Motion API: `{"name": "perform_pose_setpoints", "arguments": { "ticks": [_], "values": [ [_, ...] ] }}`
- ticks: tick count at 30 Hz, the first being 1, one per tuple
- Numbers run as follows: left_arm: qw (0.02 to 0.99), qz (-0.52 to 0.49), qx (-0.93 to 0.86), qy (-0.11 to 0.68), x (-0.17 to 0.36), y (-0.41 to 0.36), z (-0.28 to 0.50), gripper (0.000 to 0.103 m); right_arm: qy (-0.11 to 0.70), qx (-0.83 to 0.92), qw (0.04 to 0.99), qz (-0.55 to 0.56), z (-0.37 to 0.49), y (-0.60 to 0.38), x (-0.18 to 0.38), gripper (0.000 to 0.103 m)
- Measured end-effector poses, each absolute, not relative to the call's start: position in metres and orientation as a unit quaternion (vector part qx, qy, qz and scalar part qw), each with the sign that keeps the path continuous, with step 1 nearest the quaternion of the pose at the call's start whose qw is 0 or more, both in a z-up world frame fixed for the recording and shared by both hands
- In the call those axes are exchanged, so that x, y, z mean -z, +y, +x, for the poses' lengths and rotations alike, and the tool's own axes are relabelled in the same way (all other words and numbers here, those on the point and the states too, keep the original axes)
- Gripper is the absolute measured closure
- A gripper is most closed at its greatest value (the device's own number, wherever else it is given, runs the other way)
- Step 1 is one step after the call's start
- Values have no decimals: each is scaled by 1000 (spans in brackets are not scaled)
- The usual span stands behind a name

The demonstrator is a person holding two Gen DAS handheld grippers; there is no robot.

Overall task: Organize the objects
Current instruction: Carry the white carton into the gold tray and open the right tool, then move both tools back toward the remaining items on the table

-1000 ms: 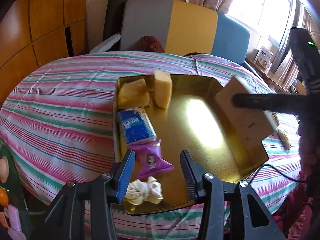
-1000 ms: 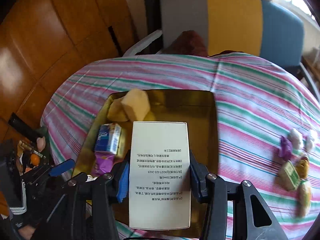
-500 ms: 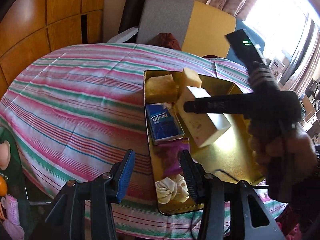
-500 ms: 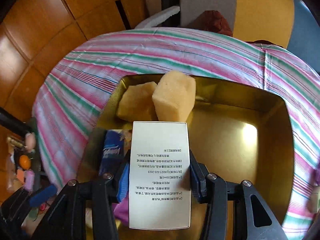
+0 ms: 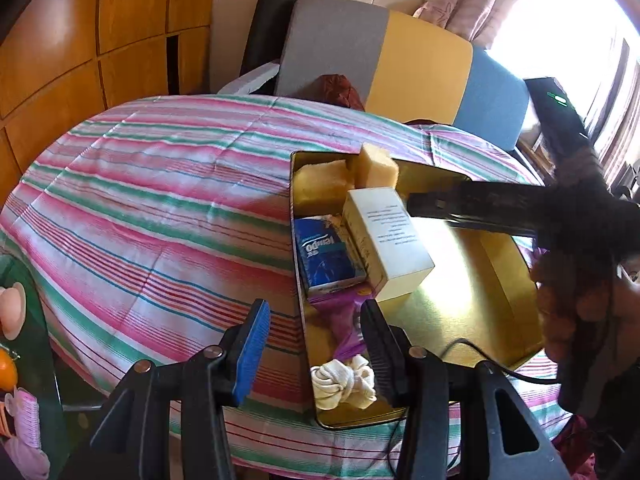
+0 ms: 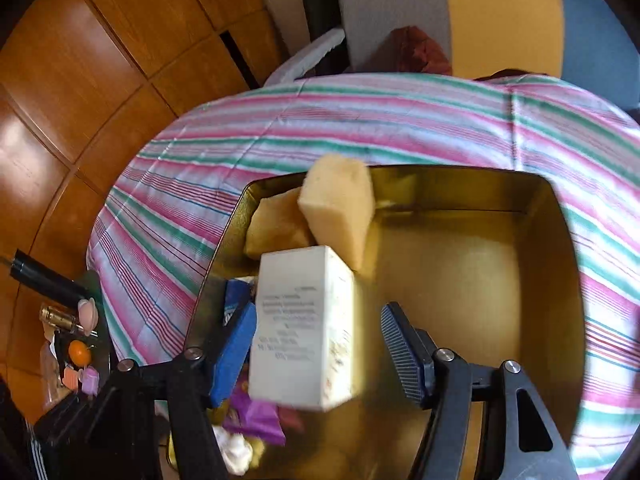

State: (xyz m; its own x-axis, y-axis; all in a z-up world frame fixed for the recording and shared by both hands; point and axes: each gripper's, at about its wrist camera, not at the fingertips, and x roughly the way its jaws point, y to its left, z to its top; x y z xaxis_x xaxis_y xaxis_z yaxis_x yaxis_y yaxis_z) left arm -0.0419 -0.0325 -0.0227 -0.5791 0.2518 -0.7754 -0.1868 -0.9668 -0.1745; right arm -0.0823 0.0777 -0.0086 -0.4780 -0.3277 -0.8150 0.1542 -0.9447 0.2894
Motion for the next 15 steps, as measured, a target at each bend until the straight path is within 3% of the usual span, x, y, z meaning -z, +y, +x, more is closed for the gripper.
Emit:
{"name": "perform_pose_setpoints", "arguments": {
  "ticks": [15],
  "values": [
    [154, -427, -891, -2, 5, 4, -24, 56, -96, 887, 47, 450, 15, 210, -24, 24]
  ]
}}
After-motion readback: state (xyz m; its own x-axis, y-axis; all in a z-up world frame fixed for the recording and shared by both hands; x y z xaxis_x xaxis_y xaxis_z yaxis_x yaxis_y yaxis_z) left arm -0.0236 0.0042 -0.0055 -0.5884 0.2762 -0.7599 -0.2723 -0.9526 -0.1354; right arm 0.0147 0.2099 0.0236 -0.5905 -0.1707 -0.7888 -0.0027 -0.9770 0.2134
